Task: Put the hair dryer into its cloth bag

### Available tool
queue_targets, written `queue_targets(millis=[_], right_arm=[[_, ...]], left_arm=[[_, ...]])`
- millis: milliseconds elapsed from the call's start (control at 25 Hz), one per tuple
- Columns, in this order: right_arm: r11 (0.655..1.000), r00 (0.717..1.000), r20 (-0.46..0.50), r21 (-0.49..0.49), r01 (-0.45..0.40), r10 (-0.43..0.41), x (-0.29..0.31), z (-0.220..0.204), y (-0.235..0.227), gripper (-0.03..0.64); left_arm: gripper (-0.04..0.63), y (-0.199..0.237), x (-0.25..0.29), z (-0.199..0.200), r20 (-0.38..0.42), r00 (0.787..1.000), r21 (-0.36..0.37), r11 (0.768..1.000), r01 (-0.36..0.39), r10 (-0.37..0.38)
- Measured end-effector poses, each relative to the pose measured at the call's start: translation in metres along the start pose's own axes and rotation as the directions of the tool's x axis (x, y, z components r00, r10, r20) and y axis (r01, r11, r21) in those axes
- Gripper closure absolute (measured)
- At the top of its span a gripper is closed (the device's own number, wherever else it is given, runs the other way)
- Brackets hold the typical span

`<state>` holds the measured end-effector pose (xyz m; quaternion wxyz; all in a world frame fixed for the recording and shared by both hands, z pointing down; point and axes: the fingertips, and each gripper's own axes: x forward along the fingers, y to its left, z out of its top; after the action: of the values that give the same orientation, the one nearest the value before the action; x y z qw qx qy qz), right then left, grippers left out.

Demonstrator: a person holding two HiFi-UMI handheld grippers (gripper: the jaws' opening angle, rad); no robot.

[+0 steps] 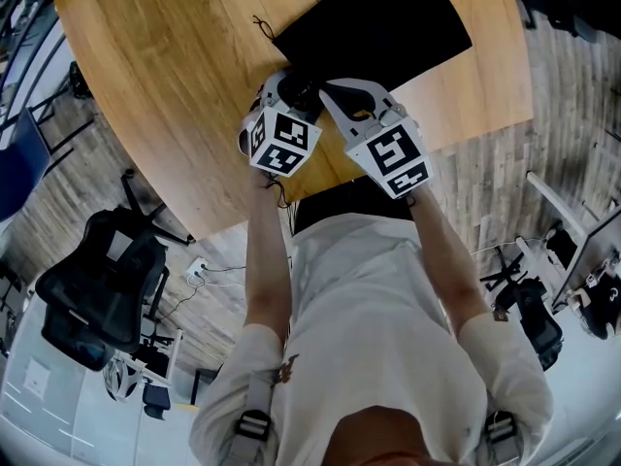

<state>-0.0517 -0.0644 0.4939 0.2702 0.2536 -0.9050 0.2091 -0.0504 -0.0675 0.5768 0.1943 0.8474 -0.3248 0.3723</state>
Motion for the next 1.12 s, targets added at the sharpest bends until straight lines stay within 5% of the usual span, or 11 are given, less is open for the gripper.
queue_targets(millis=[280, 1120], right_arm=[[1.000, 1.000, -0.007, 0.013, 0.003, -0.003, 0.000, -0.008, -0.002, 0.594], [1.000, 1.000, -0.013, 0.016, 0.015, -0.015, 0.003, -0.011, -0.002, 0.594]], left_arm=[[0.348, 0.000, 0.013, 0.000, 0.008, 1.000, 0.049, 0.999, -0.008, 0.008], [0.301, 0.004, -0.011, -0.017, 0.022, 0.999, 0.033, 0.999, -0.039, 0.038]])
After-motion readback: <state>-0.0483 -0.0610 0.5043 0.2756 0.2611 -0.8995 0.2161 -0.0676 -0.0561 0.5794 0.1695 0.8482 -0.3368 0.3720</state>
